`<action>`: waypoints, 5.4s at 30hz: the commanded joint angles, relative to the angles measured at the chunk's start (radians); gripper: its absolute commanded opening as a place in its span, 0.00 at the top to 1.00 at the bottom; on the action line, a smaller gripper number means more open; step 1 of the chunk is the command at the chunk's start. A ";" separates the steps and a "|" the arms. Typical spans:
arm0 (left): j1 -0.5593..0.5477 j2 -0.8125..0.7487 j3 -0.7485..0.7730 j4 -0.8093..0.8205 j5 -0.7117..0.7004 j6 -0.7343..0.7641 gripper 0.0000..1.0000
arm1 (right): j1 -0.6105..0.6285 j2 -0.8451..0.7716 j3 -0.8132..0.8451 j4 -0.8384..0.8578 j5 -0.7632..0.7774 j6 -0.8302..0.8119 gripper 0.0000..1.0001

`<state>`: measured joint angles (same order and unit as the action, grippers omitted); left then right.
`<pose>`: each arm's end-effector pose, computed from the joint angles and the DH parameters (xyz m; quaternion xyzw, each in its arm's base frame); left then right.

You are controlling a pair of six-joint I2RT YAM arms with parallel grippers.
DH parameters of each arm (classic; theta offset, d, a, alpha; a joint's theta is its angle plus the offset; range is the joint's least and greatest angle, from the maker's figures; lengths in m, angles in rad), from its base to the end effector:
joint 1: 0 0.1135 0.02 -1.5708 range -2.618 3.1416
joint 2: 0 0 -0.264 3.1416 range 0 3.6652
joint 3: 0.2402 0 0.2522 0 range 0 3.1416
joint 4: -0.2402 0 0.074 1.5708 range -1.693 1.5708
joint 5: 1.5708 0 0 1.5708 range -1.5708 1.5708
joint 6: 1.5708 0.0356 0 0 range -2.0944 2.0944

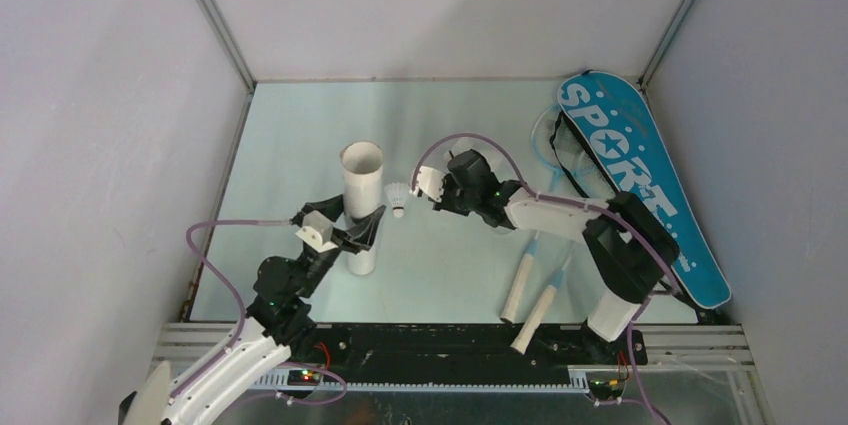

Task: Pack up the badminton gear

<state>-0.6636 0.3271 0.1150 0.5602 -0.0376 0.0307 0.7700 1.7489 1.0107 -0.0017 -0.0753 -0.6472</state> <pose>0.0994 -0.0760 0.2428 0.1808 0.5449 -0.2445 0.7814 0.2632 0.2589 0.1790 -0.6065 0.6843 0.0591 0.4004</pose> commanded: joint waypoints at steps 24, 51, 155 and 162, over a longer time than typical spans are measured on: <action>-0.004 0.183 0.168 -0.251 0.522 0.395 0.33 | -0.304 -0.884 -0.010 -0.159 -0.898 0.763 1.00; -0.005 0.178 0.168 -0.239 0.574 0.394 0.33 | 0.062 -0.677 0.108 -0.254 -0.447 0.571 1.00; -0.004 -0.033 0.052 -0.140 0.134 0.090 0.34 | -0.213 0.447 0.621 0.238 -0.777 1.114 0.02; -0.005 -0.038 0.047 -0.147 0.131 0.088 0.34 | -0.161 0.624 0.833 0.049 -0.777 1.035 0.05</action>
<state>-0.6655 0.2920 0.1425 0.4416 0.1104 0.1539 0.5930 2.3184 1.7397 0.1429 -0.8181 0.4362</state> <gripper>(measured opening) 0.669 0.969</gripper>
